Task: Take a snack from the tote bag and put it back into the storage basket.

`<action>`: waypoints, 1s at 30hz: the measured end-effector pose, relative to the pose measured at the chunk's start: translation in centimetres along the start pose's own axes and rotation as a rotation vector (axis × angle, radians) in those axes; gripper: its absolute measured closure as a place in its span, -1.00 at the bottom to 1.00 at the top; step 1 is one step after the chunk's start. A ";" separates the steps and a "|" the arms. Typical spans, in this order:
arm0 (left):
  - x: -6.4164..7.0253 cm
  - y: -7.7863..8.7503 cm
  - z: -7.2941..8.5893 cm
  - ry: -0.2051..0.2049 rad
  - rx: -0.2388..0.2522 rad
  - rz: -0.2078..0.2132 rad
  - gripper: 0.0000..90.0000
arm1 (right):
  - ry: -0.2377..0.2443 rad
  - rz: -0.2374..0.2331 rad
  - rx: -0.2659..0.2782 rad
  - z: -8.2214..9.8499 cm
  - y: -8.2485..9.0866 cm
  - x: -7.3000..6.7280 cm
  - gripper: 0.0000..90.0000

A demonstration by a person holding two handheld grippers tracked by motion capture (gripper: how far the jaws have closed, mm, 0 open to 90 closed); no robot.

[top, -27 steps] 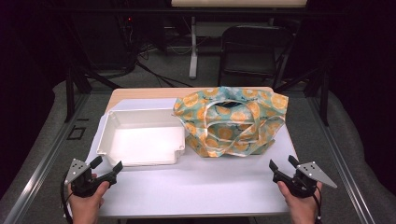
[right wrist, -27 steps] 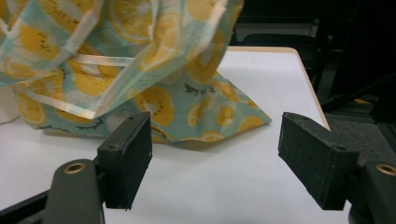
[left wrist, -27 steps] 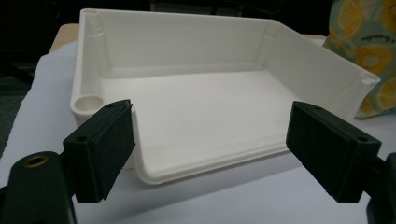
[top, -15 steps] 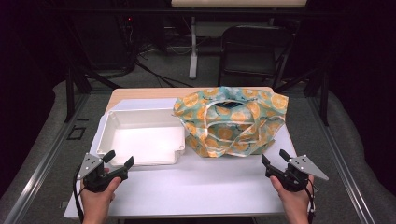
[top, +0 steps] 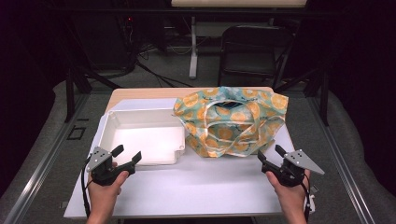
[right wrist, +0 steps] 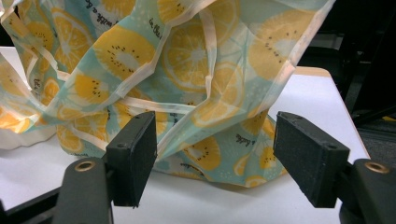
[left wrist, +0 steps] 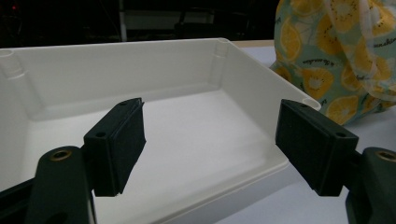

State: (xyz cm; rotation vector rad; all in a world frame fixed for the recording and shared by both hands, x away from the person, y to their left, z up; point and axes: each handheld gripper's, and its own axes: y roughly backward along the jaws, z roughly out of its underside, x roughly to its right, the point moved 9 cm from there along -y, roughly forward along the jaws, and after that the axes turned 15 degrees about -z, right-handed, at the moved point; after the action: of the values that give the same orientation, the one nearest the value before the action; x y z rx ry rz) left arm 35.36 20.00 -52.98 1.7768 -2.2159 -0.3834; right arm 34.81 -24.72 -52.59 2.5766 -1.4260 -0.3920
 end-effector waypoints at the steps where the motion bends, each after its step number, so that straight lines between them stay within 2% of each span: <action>1: 0.2 -0.1 -0.1 -0.001 -0.001 0.005 -0.46 | 0.002 0.000 -0.002 -0.1 -0.1 0.0 -0.33; 4: 1.4 -0.6 -0.4 -0.021 -0.004 0.026 -0.44 | 0.005 -0.005 0.001 -0.5 -0.3 -0.1 -0.32; 5: 1.4 -0.6 -0.4 -0.021 -0.004 0.026 -0.44 | 0.005 -0.005 0.001 -0.5 -0.3 -0.1 -0.32; 14: 4.4 -1.4 -1.5 -0.043 0.009 0.085 -0.41 | 0.017 -0.021 0.004 -1.2 -1.0 -0.8 -0.26; 15: 5.3 -1.7 -1.6 -0.048 0.011 0.099 -0.40 | 0.017 -0.026 0.006 -1.3 -1.2 -0.9 -0.23; 16: 5.3 -1.7 -1.6 -0.048 0.011 0.099 -0.40 | 0.019 -0.025 0.007 -1.4 -1.3 -0.9 -0.23; 30: 11.3 -3.0 -2.9 -0.100 0.021 0.201 -0.38 | 0.030 -0.048 0.016 -2.3 -2.7 -1.9 -0.21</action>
State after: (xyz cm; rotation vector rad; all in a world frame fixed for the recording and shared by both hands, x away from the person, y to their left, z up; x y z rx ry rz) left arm 36.80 8.27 -50.92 1.5576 -2.4489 -0.4142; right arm 36.72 -21.57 -50.89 2.6214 -1.3656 -0.3483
